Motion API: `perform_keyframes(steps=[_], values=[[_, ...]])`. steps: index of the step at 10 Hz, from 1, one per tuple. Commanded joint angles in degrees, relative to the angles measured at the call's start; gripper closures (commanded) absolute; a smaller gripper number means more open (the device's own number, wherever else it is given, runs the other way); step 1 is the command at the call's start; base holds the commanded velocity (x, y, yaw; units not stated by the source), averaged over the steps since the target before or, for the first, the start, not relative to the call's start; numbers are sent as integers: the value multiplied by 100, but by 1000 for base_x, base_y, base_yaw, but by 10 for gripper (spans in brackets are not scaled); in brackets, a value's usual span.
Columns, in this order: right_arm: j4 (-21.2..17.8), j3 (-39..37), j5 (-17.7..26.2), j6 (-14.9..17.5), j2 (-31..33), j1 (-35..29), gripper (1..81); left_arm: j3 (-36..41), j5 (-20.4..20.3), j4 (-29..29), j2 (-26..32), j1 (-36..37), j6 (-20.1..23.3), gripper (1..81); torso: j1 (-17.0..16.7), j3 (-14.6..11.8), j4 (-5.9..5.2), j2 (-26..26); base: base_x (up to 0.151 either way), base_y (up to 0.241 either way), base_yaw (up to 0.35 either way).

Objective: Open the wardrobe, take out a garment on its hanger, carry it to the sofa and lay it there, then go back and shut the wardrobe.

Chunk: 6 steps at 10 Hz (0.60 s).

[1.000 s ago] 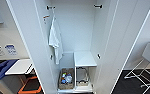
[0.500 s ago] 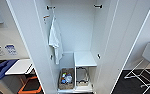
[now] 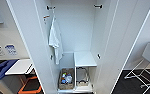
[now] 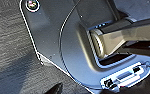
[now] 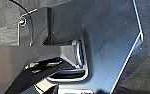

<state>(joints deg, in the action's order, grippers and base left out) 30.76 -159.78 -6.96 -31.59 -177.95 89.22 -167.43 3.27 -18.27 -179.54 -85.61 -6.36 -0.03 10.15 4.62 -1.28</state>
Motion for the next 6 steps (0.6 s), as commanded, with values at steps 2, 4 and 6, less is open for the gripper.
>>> perform_keyframes(steps=[2, 4, 6], values=[[62, 18, 257, 3, -24, -93, 10, -18, 209, 386, 33, 242, 188, 10, 3, -651, 0, 2, 0, 0, 0], [62, 27, 265, 3, -33, -119, 10, -18, 174, 394, 6, 242, 302, 10, 3, -435, 0, 0, 0, 0, 0], [71, 36, 265, 12, -33, -119, 10, -18, 165, 404, 6, 233, 302, 10, 3, -616, 0, -6, 0, 0, 0]])
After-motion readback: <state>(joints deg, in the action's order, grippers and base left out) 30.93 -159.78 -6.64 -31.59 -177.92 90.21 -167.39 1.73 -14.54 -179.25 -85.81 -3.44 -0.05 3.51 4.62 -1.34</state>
